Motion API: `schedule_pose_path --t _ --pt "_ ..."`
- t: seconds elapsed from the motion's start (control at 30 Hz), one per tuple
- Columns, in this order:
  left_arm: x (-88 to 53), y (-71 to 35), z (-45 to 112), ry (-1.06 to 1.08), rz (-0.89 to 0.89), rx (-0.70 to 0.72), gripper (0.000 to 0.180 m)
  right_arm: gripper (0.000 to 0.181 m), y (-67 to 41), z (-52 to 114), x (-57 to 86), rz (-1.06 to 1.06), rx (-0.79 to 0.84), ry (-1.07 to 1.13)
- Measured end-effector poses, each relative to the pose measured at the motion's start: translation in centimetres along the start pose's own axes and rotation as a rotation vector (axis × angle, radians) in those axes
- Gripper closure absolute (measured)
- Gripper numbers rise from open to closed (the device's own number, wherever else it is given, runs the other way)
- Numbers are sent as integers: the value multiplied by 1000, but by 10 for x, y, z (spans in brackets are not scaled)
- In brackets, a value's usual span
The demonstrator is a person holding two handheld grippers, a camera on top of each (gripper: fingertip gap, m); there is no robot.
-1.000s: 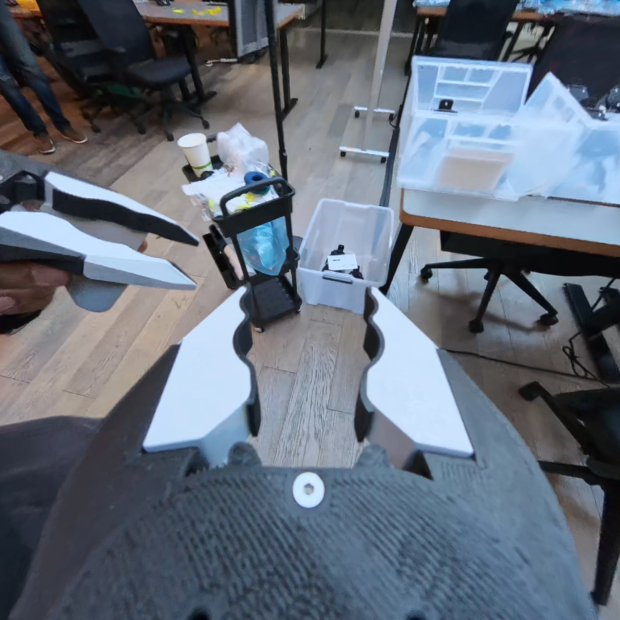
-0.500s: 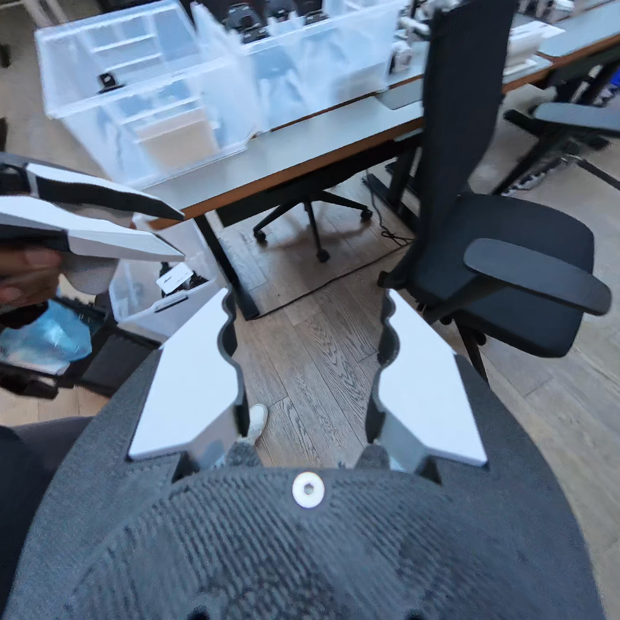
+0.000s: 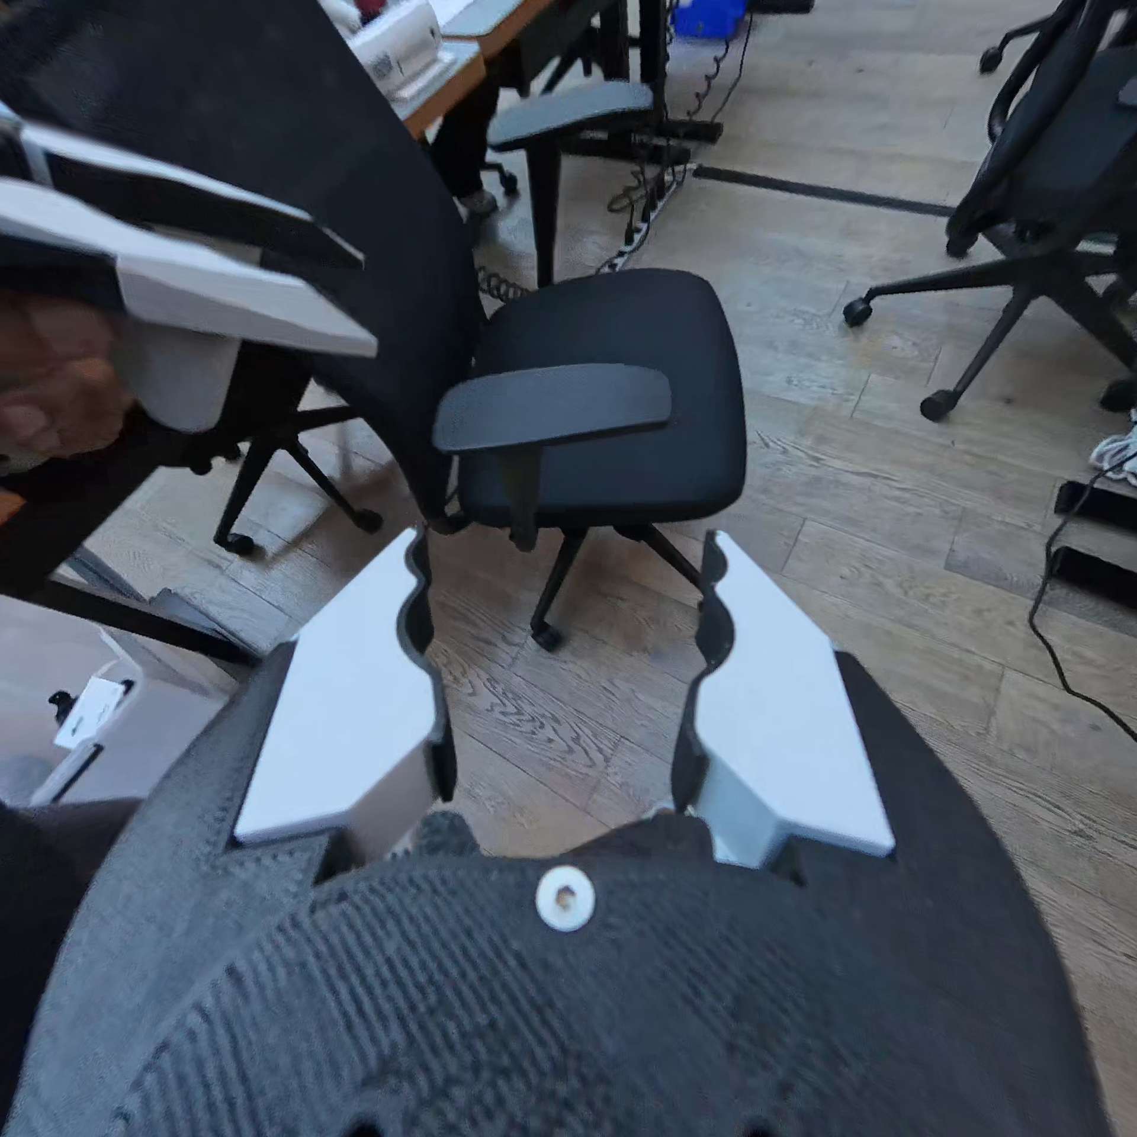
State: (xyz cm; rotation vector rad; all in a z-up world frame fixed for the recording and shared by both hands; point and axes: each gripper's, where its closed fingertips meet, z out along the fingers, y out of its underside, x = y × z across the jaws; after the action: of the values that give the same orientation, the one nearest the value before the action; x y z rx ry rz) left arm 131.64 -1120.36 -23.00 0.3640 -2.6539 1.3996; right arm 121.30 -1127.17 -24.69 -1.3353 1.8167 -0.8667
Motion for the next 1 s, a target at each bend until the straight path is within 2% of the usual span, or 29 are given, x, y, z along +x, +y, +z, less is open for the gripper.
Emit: schedule_pose_path --t 0.07,0.13,0.23,0.37,0.6,0.7,0.77,0.87,0.93,1.0 --pt "7 -30 62 17 -26 -34 106 93 -6 10 57 -51 -64 12" --pt "20 -75 110 52 -52 -44 106 100 -34 12 119 -148 -88 61" --pt "33 -150 165 81 5 -3 108 103 -87 24 196 -210 -50 88" --pt "9 -210 219 8 78 7 110 99 -149 60 267 -218 -10 52" --pt "-74 -260 306 -49 -49 11 111 100 -235 150 333 -210 63 -11" --pt "-111 -305 352 15 -213 98 111 99 -259 202 353 -220 42 -64" --pt "-141 -345 385 39 -253 161 111 99 -277 239 379 -308 -4 -57" --pt "-198 -407 426 20 -226 156 110 100 -333 293 422 -417 -55 -2" --pt "-231 -456 433 24 -154 210 111 104 -384 328 431 -421 26 -25" --pt "-278 -489 442 -67 -81 226 111 106 -427 370 430 -366 105 -101"
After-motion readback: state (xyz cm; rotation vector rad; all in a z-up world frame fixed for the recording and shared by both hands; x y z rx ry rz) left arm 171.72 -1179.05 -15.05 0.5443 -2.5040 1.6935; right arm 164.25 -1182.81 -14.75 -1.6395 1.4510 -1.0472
